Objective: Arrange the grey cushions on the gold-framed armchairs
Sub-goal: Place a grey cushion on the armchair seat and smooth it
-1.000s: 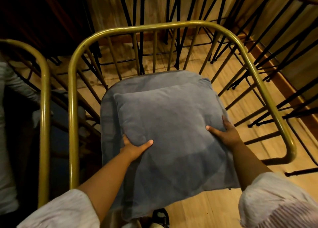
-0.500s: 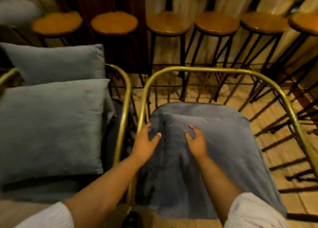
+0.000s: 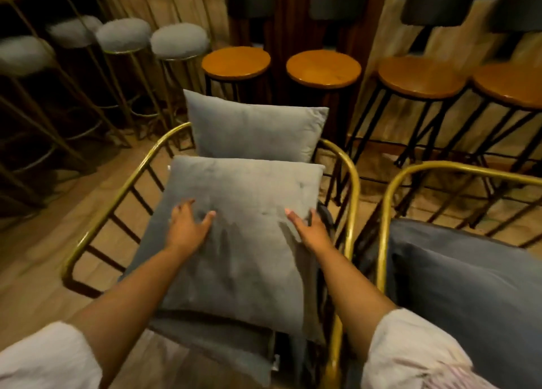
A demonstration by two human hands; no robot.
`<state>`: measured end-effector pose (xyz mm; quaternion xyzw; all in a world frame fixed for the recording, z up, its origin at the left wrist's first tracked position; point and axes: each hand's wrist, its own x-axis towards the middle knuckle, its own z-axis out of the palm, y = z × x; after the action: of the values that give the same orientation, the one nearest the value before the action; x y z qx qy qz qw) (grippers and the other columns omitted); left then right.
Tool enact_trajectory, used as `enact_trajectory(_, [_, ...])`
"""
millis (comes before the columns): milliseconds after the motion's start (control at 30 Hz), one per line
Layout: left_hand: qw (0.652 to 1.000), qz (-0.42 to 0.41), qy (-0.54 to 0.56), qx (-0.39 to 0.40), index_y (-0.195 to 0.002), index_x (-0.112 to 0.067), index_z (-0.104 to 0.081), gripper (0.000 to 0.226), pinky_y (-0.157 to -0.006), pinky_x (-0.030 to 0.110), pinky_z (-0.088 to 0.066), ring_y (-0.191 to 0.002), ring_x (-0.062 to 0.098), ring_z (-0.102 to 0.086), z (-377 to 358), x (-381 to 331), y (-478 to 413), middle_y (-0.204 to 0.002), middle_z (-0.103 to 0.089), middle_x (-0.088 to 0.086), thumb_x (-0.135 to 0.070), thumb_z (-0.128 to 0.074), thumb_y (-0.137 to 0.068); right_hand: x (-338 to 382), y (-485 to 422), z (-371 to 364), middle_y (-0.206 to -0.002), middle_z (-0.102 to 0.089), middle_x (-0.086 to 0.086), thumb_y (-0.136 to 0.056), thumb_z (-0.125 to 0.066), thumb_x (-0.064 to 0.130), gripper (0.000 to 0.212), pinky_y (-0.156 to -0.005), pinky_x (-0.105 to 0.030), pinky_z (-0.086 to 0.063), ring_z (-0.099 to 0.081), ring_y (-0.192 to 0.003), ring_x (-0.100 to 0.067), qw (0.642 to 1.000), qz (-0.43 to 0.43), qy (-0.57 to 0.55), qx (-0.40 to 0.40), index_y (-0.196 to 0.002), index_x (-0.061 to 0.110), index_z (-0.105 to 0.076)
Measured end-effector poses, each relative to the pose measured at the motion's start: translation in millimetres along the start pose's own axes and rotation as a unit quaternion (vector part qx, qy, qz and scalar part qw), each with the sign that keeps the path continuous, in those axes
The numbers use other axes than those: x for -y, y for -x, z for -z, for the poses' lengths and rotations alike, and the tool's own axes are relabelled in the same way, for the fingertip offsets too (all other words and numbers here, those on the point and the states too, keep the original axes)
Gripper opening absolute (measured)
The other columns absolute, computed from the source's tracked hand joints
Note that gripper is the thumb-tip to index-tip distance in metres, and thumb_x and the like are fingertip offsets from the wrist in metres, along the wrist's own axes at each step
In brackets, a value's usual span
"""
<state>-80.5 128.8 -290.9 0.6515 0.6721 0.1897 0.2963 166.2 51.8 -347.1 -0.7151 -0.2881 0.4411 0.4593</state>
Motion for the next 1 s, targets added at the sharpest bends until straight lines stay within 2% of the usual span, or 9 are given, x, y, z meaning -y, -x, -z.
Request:
enact_trajectory(133, [0.995, 0.082, 0.025, 0.047, -0.140, -0.005, -0.037, 0.091, -0.107, 0.050, -0.039, -0.130, 0.039, -0.046, 35, 47, -56, -0.143, -0.047, 0.021, -0.058, -0.067, -0.073, -12, -26, -27, -0.143, -0.046, -0.005, -0.026, -0.073, 0.084, 0.138, -0.108, -0.045, -0.041, -0.046, -0.131, -0.029, 0.996, -0.038, -0.001, -0.078, -0.144, 0.031, -0.024])
enact_trajectory(300, [0.983, 0.129, 0.062, 0.114, -0.146, -0.016, -0.027, 0.134, -0.108, 0.045, -0.039, -0.133, 0.032, -0.044, 42, 59, -86, -0.149, -0.041, 0.010, -0.068, -0.080, -0.035, -26, -22, -19, -0.145, -0.043, -0.005, -0.029, -0.085, 0.068, 0.143, -0.104, -0.049, -0.044, -0.049, -0.128, -0.029, 0.993, -0.078, -0.049, -0.076, -0.148, 0.030, -0.015])
enact_trajectory(433, [0.965, 0.172, 0.165, 0.109, -0.150, -0.020, -0.016, 0.132, -0.110, 0.045, -0.036, -0.135, 0.033, -0.040, 30, 69, -96, -0.153, -0.032, 0.007, -0.063, -0.082, -0.044, -35, -23, -16, -0.142, -0.047, -0.008, -0.033, -0.086, 0.059, 0.135, -0.100, -0.046, -0.048, -0.053, -0.122, -0.027, 0.990, -0.072, -0.081, -0.093, -0.147, 0.022, -0.023])
enact_trajectory(533, [0.948, 0.206, 0.221, 0.098, -0.148, -0.016, -0.027, 0.131, -0.109, 0.049, -0.037, -0.132, 0.035, -0.043, 31, 77, -100, -0.151, -0.038, 0.010, -0.071, -0.075, -0.040, -36, -22, -17, -0.137, -0.052, -0.006, -0.029, -0.088, 0.062, 0.136, -0.089, -0.041, -0.055, -0.057, -0.116, -0.025, 0.989, -0.055, -0.112, -0.084, -0.145, 0.022, -0.029])
enact_trajectory(600, [0.942, 0.205, 0.234, 0.125, -0.143, -0.017, -0.040, 0.111, -0.106, 0.045, -0.040, -0.128, 0.034, -0.048, 35, 74, -96, -0.145, -0.047, 0.009, -0.069, -0.074, -0.051, -29, -17, -17, -0.132, -0.056, -0.005, -0.032, -0.089, 0.055, 0.130, -0.071, -0.030, -0.060, -0.060, -0.112, -0.025, 0.984, -0.055, -0.151, -0.074, -0.144, 0.021, -0.032])
enact_trajectory(667, [0.944, 0.189, 0.244, 0.119, -0.140, -0.018, -0.045, 0.099, -0.102, 0.042, -0.041, -0.126, 0.033, -0.049, 39, 64, -91, -0.142, -0.050, 0.009, -0.066, -0.073, -0.058, -22, -13, -15, -0.126, -0.061, -0.006, -0.029, -0.092, 0.052, 0.129, -0.062, -0.026, -0.059, -0.064, -0.108, -0.026, 0.977, -0.068, -0.191, -0.062, -0.141, 0.019, -0.038])
enact_trajectory(733, [0.945, 0.179, 0.256, 0.094, -0.141, -0.017, -0.043, 0.099, -0.099, 0.042, -0.041, -0.126, 0.034, -0.049, 48, 51, -86, -0.142, -0.050, 0.010, -0.066, -0.072, -0.060, -11, -5, -9, -0.123, -0.066, -0.009, -0.033, -0.093, 0.049, 0.120, -0.064, -0.029, -0.059, -0.067, -0.104, -0.027, 0.974, -0.069, -0.212, -0.048, -0.139, 0.016, -0.044])
enact_trajectory(867, [0.954, 0.147, 0.254, 0.064, -0.143, -0.021, -0.038, 0.115, -0.107, 0.049, -0.037, -0.129, 0.036, -0.046, 73, 21, -73, -0.145, -0.047, 0.010, -0.076, -0.071, -0.047, 21, 20, 5, -0.121, -0.065, -0.007, -0.062, -0.086, 0.027, 0.084, -0.073, -0.034, -0.059, -0.066, -0.102, -0.026, 0.969, -0.051, -0.238, -0.043, -0.135, 0.012, -0.047])
enact_trajectory(1000, [0.956, 0.088, 0.281, 0.017, -0.135, -0.027, -0.051, 0.118, -0.104, 0.047, -0.043, -0.121, 0.028, -0.056, 91, -5, -65, -0.137, -0.057, 0.004, -0.082, -0.073, -0.032, 55, 48, 39, -0.120, -0.061, -0.007, -0.074, -0.078, 0.017, 0.064, -0.084, -0.039, -0.053, -0.063, -0.102, -0.026, 0.968, -0.012, -0.241, -0.067, -0.130, 0.016, -0.047])
